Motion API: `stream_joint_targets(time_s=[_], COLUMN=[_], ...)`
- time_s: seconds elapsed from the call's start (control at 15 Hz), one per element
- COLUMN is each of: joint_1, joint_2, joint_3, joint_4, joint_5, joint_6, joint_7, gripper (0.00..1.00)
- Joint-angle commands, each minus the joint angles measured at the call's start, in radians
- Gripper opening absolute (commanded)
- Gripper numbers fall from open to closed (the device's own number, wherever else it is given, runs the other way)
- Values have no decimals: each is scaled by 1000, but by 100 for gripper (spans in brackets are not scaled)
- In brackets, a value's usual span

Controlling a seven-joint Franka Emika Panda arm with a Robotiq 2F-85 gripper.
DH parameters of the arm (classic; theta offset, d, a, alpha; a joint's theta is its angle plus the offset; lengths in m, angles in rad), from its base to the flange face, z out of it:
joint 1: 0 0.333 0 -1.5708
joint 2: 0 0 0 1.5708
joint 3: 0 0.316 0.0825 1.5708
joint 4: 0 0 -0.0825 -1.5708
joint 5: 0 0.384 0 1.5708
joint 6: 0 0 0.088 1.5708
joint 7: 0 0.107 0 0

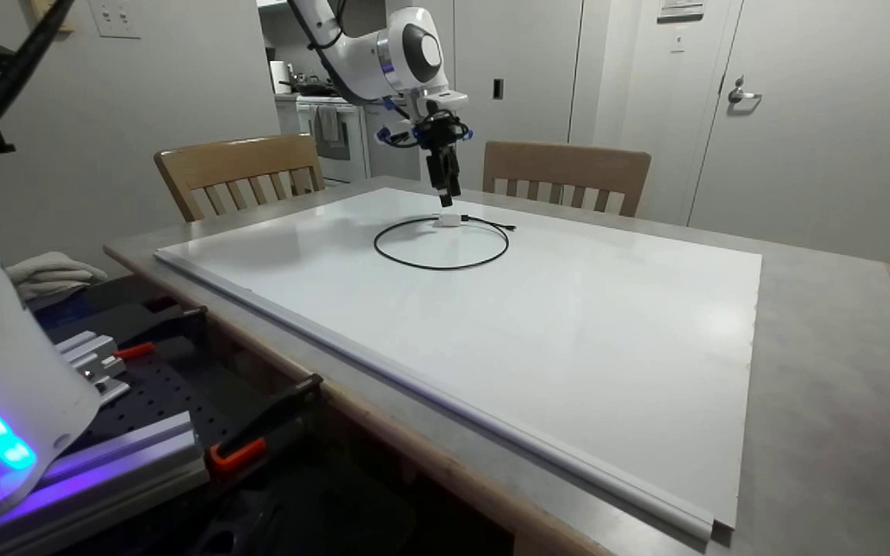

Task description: Straighten the charger

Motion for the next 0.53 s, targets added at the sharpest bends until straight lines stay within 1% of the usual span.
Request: stream_joint_targets(time_s=[0.0,0.13,0.2,0.33,0.47], joint_1=[-20,-25,-28,-38,-37], joint_2=[-25,-33,-43,-71,-111], joint_3=[14,21,25,39,36], joint_4=[-98,-137,-160,-206,-246], joint_5=[26,54,72,119,159], joint_6=[219,296,314,322,299], joint_7=[-64,-99,-118,-165,-200], gripper=[100,100,100,100,100])
